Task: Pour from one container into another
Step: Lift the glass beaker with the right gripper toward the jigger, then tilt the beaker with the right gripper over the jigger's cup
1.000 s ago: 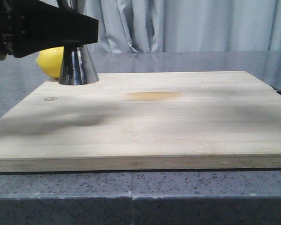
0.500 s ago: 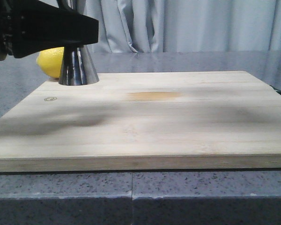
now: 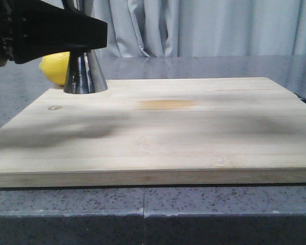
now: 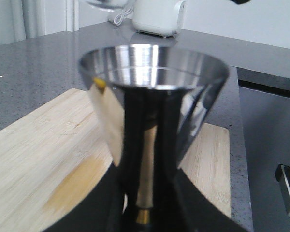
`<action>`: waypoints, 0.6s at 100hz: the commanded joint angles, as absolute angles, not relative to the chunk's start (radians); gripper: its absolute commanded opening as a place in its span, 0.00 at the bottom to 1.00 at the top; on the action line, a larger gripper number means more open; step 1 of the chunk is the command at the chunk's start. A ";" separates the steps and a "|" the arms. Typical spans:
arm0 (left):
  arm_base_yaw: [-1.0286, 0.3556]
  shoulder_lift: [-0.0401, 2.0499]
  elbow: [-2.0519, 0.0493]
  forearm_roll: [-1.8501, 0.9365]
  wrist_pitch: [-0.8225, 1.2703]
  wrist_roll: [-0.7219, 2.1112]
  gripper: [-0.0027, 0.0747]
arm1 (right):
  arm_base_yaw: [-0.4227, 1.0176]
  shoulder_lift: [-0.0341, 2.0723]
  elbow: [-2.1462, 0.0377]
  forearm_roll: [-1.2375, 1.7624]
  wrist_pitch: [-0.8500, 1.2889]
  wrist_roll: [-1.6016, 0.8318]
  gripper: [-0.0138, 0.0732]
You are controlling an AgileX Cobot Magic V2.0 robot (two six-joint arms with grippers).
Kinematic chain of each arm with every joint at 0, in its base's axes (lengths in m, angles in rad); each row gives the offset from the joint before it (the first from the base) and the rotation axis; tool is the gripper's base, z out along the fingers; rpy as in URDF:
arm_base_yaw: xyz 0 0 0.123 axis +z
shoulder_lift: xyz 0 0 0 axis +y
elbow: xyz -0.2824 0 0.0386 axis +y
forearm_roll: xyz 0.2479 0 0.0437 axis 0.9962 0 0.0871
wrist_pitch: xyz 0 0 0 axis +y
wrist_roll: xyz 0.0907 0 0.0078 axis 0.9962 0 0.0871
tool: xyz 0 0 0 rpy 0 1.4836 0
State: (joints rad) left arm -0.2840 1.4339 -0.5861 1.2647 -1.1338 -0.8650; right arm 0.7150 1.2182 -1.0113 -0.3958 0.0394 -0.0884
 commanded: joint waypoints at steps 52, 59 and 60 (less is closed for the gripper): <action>-0.283 1.401 -0.615 1.229 -1.208 -0.878 0.01 | 0.741 1.227 -1.074 -0.425 -0.045 -0.097 0.48; -0.283 1.401 -0.615 1.229 -1.208 -0.878 0.01 | 0.752 1.237 -1.092 -0.433 -0.041 -0.097 0.48; -0.283 1.401 -0.615 1.229 -1.208 -0.878 0.01 | 0.754 1.239 -1.093 -0.433 -0.039 -0.097 0.48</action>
State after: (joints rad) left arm -0.2840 1.4339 -0.5861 1.2713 -1.1352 -0.8673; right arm 0.7427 1.2533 -1.0384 -0.4139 0.0358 -0.0884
